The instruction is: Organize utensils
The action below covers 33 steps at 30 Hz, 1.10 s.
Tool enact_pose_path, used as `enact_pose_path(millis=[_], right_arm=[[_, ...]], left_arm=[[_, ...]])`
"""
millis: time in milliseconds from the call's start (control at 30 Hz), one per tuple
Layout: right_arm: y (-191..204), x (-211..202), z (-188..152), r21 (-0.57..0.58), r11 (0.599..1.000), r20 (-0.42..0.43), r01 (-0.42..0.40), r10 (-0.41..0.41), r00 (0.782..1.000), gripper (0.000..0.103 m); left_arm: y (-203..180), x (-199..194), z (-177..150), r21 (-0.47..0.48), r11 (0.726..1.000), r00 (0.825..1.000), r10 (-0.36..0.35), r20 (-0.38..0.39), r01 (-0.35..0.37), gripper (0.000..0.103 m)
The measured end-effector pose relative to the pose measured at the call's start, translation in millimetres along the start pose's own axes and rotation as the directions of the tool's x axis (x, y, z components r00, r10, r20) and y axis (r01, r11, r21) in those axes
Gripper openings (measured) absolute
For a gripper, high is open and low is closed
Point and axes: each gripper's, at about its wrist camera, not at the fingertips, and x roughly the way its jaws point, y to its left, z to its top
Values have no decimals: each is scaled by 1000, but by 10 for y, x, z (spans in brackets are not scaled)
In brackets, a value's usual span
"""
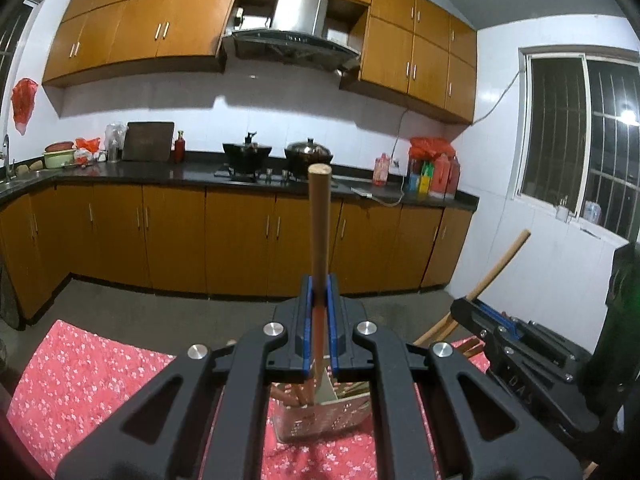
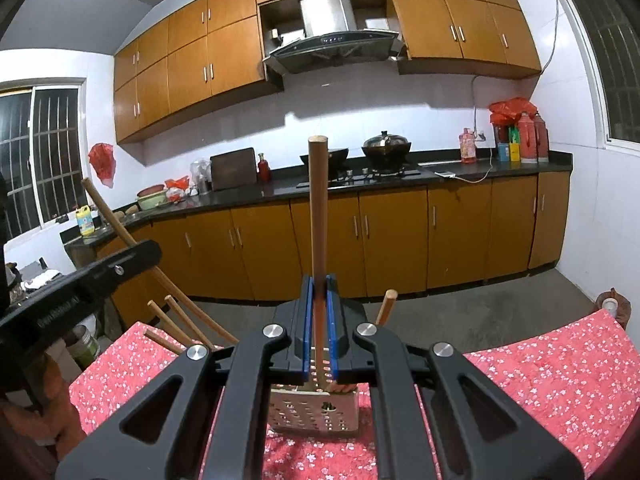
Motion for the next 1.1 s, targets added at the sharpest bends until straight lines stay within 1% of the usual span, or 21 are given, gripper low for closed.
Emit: enact_pose_path(millis=[100,167,200,233,267,300,433,467,533,600,633,667,700,733,767,800,833,900,967,1000,1100], right_arm=[[1,43,-3,6,1000,-28,-3,4,1000,8],[0,22,-4,7,1000,-28,-5,5,1000,10],[-3,2,-4,9,1000,-23,-6,6,1000,17],[-9,-43,4,11,1000,-12,-4,4,1000,27],[-12,-72,7,13,1000,-1,-2,2,1000,32],[-18,-122,21,16,1000,12,-1,1,1000,34],[-61,-306,65,30,1000,51,-10,9,999,34],[-75,-377,60,31,999,60,-10,8,998,35],[-91,-485,34,30,1000,74,-4,2,997,45],[-100,-608,-27,21,1000,86,9,-11,996,53],[-100,-658,-63,17,1000,88,16,-18,996,57],[-95,-724,-125,10,1000,90,24,-25,996,60],[-88,-778,-181,5,999,91,32,-32,995,66],[-80,-810,-223,0,999,93,40,-39,995,73],[-64,-863,-290,-7,999,95,53,-52,994,77],[-40,-913,-356,-16,998,98,65,-63,993,86],[-17,-940,-391,-24,997,102,73,-70,992,94],[44,-1033,-493,-48,993,120,107,-101,988,99],[119,-1108,-602,-68,988,129,139,-129,983,101],[142,-1133,-637,-71,986,128,148,-138,982,101],[201,-1198,-783,-69,984,111,163,-155,982,101]], left_arm=[[5,71,-54,-6,1000,1000,5,-25,-5,8],[57,76,-72,-16,1000,1000,5,-28,-5,10],[78,62,-78,-21,1000,1000,2,-28,-2,12],[86,49,-77,-23,1000,1000,1,-26,-2,13],[95,27,-72,-27,1000,1000,-1,-22,1,17],[100,2,-61,-31,1000,1000,-3,-16,3,19],[164,-242,-25,-53,998,1000,-21,23,22,23],[174,-320,-25,-59,998,999,-24,35,26,26],[225,-493,-34,-66,997,998,-23,57,26,31],[265,-635,-84,-68,998,998,-15,64,20,38],[297,-715,-129,-67,998,998,-10,65,14,39],[327,-789,-184,-64,998,998,-1,63,5,42],[347,-837,-227,-61,998,998,6,61,-2,48],[376,-904,-296,-58,998,998,18,56,-15,51],[398,-964,-366,-53,998,998,31,52,-29,59],[421,-1024,-445,-47,998,998,46,49,-44,67],[440,-1077,-523,-40,997,997,67,44,-65,71],[476,-1192,-692,-27,994,994,106,37,-105,85],[490,-1289,-839,-20,991,990,134,31,-134,93],[497,-1353,-927,-21,989,989,148,28,-147,96],[501,-1483,-1082,-31,985,985,169,31,-168,99]])
